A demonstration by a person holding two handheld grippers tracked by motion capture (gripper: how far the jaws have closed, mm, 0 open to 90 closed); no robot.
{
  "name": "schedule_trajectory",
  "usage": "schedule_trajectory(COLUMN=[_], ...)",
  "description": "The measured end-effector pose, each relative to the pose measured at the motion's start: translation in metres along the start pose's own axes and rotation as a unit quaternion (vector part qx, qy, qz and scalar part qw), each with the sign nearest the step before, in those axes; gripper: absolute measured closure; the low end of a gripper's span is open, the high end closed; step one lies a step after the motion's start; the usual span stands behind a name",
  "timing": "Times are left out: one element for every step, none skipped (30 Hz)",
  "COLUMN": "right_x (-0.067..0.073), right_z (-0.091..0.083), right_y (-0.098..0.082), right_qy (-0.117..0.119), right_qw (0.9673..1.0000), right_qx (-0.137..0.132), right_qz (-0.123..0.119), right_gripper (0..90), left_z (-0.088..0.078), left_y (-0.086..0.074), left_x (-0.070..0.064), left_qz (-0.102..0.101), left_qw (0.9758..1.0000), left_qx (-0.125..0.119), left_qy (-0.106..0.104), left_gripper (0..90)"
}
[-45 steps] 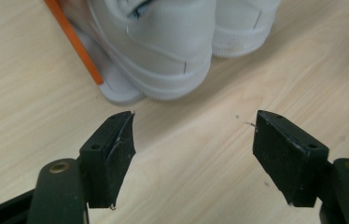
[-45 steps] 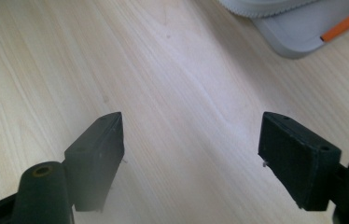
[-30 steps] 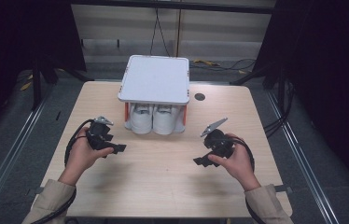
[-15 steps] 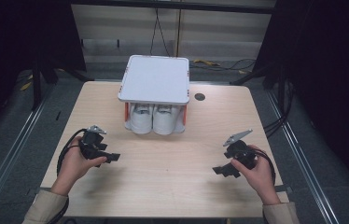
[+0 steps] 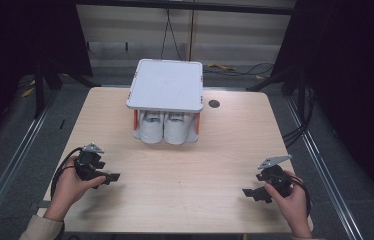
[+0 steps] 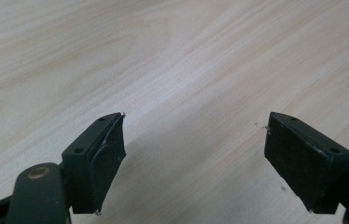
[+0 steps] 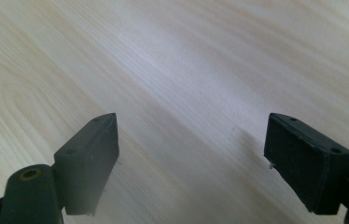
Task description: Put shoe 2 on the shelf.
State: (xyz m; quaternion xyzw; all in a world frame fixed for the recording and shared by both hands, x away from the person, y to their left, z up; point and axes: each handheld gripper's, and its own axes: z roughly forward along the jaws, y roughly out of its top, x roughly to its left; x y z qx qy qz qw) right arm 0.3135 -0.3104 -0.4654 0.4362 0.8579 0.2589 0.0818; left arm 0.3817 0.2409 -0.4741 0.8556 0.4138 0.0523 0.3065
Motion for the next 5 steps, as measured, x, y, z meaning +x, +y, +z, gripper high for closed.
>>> schedule_trajectory(right_x=[0.0001, -0.0001, -0.0003, -0.0013, -0.002], right_z=[0.0005, 0.0006, 0.0006, 0.0008, 0.0011], right_y=[-0.0015, -0.0035, -0.0051, -0.0065, -0.0078], right_qy=[-0.002, -0.008, -0.01, -0.008, -0.008], right_qw=[1.0, 0.9999, 0.9999, 0.9999, 0.9999], right_qx=[0.007, 0.011, 0.012, 0.009, 0.006], right_qz=[-0.001, -0.004, 0.001, 0.001, 0.002], right_gripper=[17.3, 17.3, 17.3, 17.1, 17.0], left_z=[0.0003, 0.0004, -0.0001, 0.0001, 0.0001], left_y=[-0.0001, -0.0001, 0.0, -0.0002, -0.0002], left_x=[-0.0007, -0.0012, -0.0017, -0.0024, -0.0024], left_qz=[0.0, 0.003, 0.007, 0.007, 0.007], left_qw=[1.0, 1.0, 1.0, 0.9999, 0.9999], left_qx=[-0.001, -0.002, -0.002, -0.008, -0.008], left_qy=[0.002, 0.004, 0.005, 0.006, 0.006], left_gripper=[19.9, 19.8, 19.8, 19.7, 19.4])
